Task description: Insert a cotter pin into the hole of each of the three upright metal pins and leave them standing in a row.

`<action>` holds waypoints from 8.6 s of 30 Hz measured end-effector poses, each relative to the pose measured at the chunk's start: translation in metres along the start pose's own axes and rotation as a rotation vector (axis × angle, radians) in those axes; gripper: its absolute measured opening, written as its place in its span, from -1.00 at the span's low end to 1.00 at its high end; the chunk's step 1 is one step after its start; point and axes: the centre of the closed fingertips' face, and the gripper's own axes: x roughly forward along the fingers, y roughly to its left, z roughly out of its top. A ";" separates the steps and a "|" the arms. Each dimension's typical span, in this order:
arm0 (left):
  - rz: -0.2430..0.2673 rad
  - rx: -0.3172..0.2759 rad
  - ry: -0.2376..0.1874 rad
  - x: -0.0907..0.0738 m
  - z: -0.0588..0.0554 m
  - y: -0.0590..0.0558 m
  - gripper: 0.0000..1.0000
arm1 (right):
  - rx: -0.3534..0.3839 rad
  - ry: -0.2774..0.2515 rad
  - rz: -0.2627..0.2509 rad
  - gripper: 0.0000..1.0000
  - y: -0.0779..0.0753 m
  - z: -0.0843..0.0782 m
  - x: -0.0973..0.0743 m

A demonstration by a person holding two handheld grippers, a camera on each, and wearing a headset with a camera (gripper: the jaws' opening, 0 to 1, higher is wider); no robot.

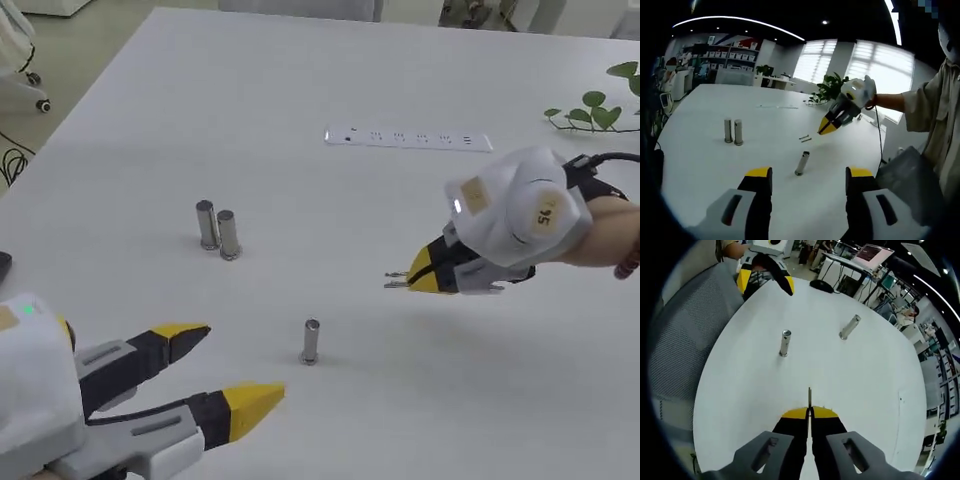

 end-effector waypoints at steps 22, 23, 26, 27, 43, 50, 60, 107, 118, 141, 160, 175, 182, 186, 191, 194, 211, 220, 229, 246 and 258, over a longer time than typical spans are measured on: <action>-0.111 -0.167 0.028 0.023 -0.003 -0.037 -0.33 | -0.072 -0.115 0.000 -0.97 0.048 0.055 -0.011; -0.115 -0.182 0.033 0.025 -0.004 -0.038 -0.34 | -0.071 -0.118 0.000 -0.97 0.050 0.056 -0.011; -0.135 -0.228 0.023 0.028 -0.002 -0.043 -0.38 | -0.073 -0.128 -0.001 -0.97 0.054 0.060 -0.012; -0.136 -0.245 0.018 0.029 -0.002 -0.043 -0.39 | -0.075 -0.134 -0.003 -0.97 0.056 0.062 -0.012; -0.181 -0.365 0.036 0.041 -0.002 -0.058 -0.59 | -0.098 -0.174 0.000 -0.97 0.077 0.084 -0.014; -0.186 -0.377 0.058 0.045 -0.007 -0.066 -0.74 | -0.106 -0.182 -0.004 -0.97 0.080 0.090 -0.015; -0.201 -0.394 0.062 0.048 -0.006 -0.069 -0.94 | -0.111 -0.180 -0.012 -0.97 0.081 0.091 -0.016; -0.229 0.142 0.114 0.040 -0.012 -0.071 -1.00 | 0.217 -0.272 0.125 -0.80 0.086 0.084 -0.024; -0.326 0.263 0.116 0.037 -0.014 -0.086 -1.00 | 0.234 -0.316 0.192 -0.80 0.098 0.086 -0.026; -0.470 0.289 0.080 0.025 -0.010 -0.107 -1.00 | 0.309 -0.398 0.333 -0.90 0.121 0.094 -0.038; -0.511 0.298 0.074 0.018 -0.012 -0.112 -1.00 | 0.363 -0.422 0.375 -0.94 0.126 0.101 -0.045; -0.524 0.303 0.083 0.016 -0.014 -0.114 -1.00 | 0.347 -0.400 0.385 -0.91 0.130 0.101 -0.044; -0.526 0.304 0.084 0.016 -0.014 -0.114 -1.00 | 0.363 -0.395 0.389 -0.90 0.130 0.100 -0.043; -0.536 0.302 0.086 0.016 -0.014 -0.116 -1.00 | 0.361 -0.397 0.388 -0.88 0.130 0.101 -0.043; -0.536 0.308 0.092 0.016 -0.015 -0.116 -1.00 | 0.363 -0.395 0.394 -0.89 0.132 0.102 -0.042; -0.538 0.308 0.096 0.016 -0.015 -0.117 -1.00 | 0.347 -0.401 0.398 -0.91 0.133 0.102 -0.043; -0.488 0.330 0.088 0.021 -0.015 -0.109 -0.92 | 0.330 -0.374 0.350 -0.98 0.127 0.099 -0.040; -0.419 0.322 0.046 0.025 -0.007 -0.097 -0.53 | 0.345 -0.345 0.295 -0.97 0.116 0.090 -0.036; -0.312 0.323 0.007 0.028 -0.002 -0.073 -0.29 | 0.348 -0.291 0.228 -0.97 0.103 0.077 -0.026; -0.177 0.302 -0.018 0.038 -0.003 -0.034 -0.22 | 0.339 -0.242 0.136 -0.97 0.073 0.064 -0.013; -0.110 0.302 -0.004 0.060 -0.006 -0.004 -0.37 | 0.337 -0.218 0.113 -0.97 0.055 0.056 0.002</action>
